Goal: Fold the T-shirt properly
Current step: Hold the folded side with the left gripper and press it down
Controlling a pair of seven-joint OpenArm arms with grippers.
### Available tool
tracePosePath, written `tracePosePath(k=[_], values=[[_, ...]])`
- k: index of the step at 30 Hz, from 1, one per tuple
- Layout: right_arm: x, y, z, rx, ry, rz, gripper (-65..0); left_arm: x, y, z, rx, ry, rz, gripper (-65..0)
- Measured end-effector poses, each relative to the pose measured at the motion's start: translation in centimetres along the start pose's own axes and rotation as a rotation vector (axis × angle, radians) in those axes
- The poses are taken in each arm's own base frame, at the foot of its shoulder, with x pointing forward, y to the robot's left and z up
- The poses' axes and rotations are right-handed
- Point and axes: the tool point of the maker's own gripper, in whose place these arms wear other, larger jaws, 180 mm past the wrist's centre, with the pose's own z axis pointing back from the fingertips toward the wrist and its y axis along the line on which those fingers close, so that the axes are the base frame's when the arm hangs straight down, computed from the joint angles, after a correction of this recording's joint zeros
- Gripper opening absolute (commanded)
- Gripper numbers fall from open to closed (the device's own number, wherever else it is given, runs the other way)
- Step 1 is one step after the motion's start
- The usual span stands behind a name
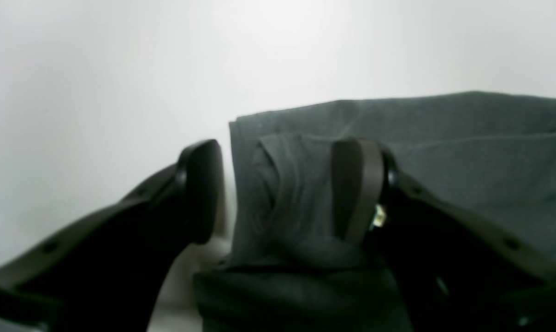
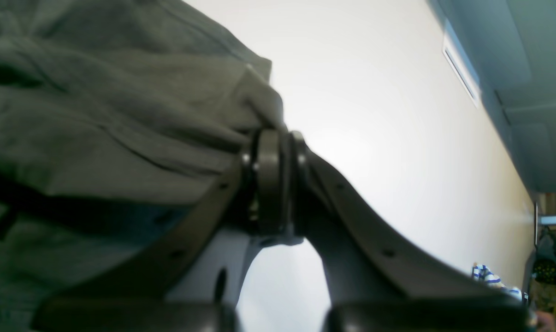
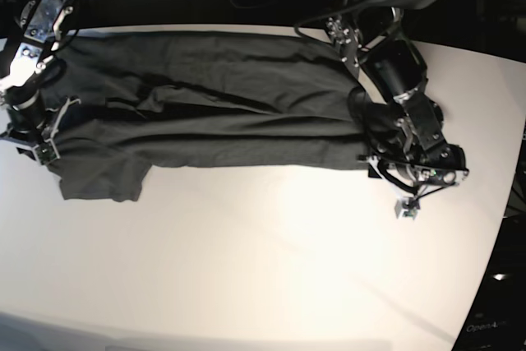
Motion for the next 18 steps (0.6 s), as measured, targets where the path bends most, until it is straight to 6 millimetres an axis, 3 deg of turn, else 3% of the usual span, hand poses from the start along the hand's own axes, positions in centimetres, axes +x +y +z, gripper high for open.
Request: tracePosePath(k=[4, 12, 18], values=[[0.1, 0.1, 0.0, 0.003, -0.002, 0.002, -64.7, -0.5, 0.0, 0.2, 0.001, 0.05, 0.0, -30.5], [0.1, 0.1, 0.0, 0.003, -0.002, 0.002, -64.7, 0.4, 0.2, 0.6, 0.005, 0.038, -0.001, -52.4], [0.1, 0.1, 0.0, 0.003, -0.002, 0.002, -64.7, 0.3, 0.2, 0.7, 0.007, 0.042, -0.002, -56.0]])
